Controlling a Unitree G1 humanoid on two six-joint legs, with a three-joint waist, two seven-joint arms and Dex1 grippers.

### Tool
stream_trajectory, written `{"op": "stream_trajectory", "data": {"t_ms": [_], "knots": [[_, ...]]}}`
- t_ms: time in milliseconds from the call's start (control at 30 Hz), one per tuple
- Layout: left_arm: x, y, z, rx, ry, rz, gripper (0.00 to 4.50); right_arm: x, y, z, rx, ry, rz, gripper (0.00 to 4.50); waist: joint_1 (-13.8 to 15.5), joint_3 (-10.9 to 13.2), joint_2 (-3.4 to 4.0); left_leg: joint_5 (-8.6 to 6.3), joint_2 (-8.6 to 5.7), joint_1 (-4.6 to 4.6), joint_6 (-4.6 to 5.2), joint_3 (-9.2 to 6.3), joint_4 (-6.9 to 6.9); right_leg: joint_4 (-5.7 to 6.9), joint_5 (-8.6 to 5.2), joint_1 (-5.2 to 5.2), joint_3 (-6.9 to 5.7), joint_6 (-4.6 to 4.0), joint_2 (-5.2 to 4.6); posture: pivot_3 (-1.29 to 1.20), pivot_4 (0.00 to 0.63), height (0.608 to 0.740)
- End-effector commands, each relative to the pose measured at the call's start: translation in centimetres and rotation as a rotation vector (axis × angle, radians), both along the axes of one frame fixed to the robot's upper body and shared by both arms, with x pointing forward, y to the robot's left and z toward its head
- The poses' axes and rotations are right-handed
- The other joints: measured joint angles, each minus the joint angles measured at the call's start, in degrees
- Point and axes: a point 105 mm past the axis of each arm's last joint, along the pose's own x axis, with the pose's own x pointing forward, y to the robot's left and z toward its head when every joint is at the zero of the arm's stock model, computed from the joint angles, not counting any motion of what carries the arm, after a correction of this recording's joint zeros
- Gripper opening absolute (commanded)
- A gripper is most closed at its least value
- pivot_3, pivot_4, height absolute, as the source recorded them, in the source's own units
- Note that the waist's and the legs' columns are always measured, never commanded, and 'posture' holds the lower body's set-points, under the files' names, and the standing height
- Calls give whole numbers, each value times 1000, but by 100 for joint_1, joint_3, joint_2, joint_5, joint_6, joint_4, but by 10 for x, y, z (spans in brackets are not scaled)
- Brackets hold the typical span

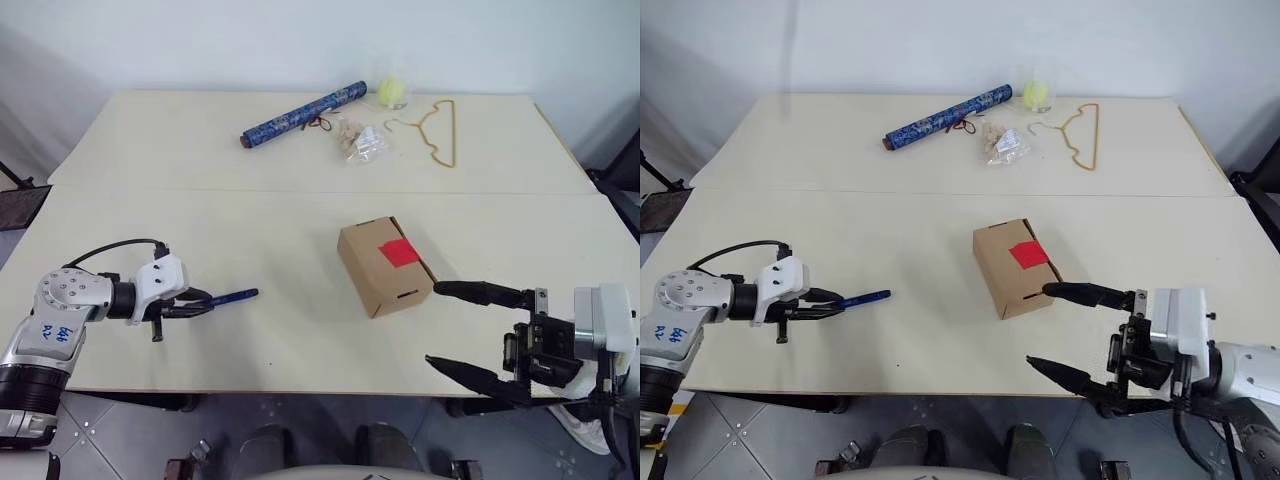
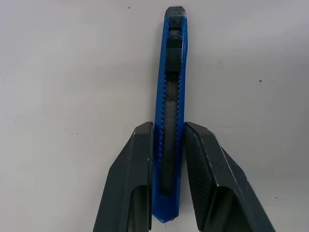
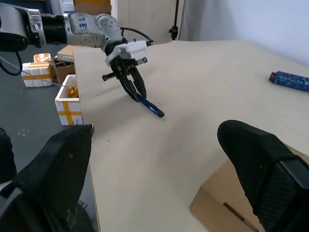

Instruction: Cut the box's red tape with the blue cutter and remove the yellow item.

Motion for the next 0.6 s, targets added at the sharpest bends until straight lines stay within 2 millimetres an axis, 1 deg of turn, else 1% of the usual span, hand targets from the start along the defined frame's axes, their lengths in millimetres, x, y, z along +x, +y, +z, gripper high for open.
{"op": "stream_trajectory", "data": {"t_ms": [33, 200, 300, 467, 533, 600], "knots": [[-2, 1, -17, 31, 42, 34, 469, -3, 6, 8, -4, -14, 24, 4500, 7, -2, 3, 0, -1, 0, 1, 0, 0, -1, 0, 1, 0, 0, -1, 0, 150, 740], [1, -19, -3, -39, -30, -26, 425, 1, 6, 13, -19, 1, 24, 4500, 68, -3, 6, 1, -5, -3, 7, -3, 0, -6, 0, 2, 0, 0, -12, 0, 150, 740], [0, -32, 7, -46, -63, -80, 425, 2, 4, 15, -25, 15, 24, 4500, 121, -1, 3, -1, -4, -13, 9, -6, 1, -18, 0, 0, 1, 0, -11, 0, 150, 740], [-9, -67, 21, -61, -81, -219, 425, -1, 1, 16, -43, 40, 19, 4500, 132, 3, -3, -6, -4, -27, 6, -6, -1, -41, 1, -1, -4, 3, 0, 0, 150, 740], [-14, -86, 24, -61, -70, -284, 425, -4, -2, 15, -58, 61, 20, 4500, 134, 4, -6, -7, -4, -29, -2, -5, -1, -42, 3, -1, -10, 5, 5, 0, 150, 740], [-22, -109, 21, -39, -42, -368, 425, -7, -6, 13, -79, 89, 12, 4500, 147, 5, -7, -8, -8, -30, -3, -4, 0, -44, 5, -1, -17, 9, 9, 0, 150, 740]]}}
